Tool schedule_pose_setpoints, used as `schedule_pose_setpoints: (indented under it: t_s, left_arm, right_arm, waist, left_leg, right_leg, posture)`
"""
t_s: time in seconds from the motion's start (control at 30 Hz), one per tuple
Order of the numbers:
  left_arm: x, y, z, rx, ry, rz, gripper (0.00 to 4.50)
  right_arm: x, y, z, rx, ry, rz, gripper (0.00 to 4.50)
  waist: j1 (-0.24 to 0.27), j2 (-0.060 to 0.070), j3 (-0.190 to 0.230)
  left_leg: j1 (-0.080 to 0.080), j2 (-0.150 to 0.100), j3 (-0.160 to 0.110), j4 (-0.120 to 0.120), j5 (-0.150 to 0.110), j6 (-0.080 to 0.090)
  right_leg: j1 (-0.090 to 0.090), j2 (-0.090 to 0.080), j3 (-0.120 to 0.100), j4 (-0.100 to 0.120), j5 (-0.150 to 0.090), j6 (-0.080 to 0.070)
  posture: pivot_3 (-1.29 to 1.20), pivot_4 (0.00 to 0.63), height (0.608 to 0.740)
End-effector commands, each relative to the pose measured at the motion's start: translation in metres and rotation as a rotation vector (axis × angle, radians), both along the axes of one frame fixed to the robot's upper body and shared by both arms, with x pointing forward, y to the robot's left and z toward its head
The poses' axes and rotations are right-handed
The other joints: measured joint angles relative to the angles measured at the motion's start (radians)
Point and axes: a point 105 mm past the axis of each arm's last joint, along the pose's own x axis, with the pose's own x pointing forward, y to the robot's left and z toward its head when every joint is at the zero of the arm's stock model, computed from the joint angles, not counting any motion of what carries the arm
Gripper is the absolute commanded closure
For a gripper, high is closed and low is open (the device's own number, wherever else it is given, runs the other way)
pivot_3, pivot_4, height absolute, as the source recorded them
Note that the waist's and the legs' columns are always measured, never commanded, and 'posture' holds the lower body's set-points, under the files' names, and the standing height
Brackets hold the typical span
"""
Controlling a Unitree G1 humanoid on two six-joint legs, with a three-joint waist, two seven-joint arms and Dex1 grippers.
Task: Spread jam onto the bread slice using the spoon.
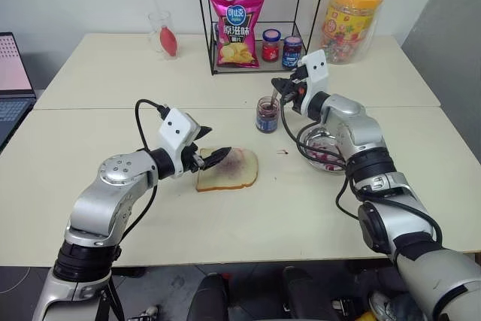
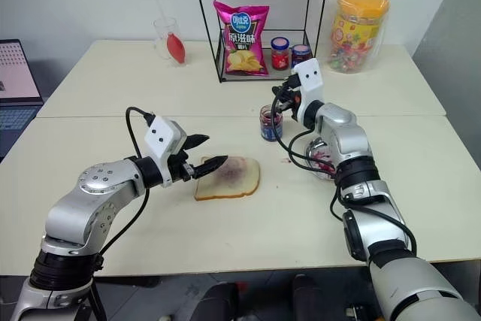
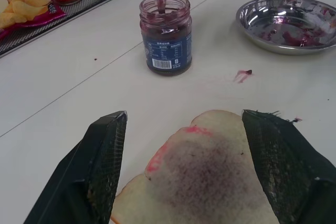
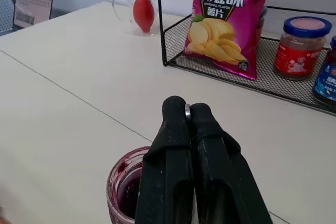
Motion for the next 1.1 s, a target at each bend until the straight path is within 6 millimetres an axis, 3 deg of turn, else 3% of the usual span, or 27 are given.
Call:
schedule_pose_setpoints:
  t_s: [0.03,1.1]
  left_arm:
    - [0.000,0.000,0.015,-0.010,-0.059,-0.010,0.87]
    - [-0.001,-0.015,0.027,-0.083,-0.097,-0.080,0.87]
  right_arm:
    - [-0.004,-0.002,0.033,0.113,-0.031,0.004,4.43]
    - [-0.004,-0.016,0.030,0.291,0.155,-0.043,4.43]
  waist:
    - [0.000,0.000,0.000]
    - [0.000,0.000,0.000]
  left_leg:
    - [0.000,0.000,0.000,0.000,0.000,0.000]
    - [0.000,0.000,0.000,0.000,0.000,0.000]
  right_leg:
    - [0.000,0.000,0.000,0.000,0.000,0.000]
    - [0.000,0.000,0.000,0.000,0.000,0.000]
  posture:
    - [0.00,0.150,0.740]
    - [0.00,0.150,0.740]
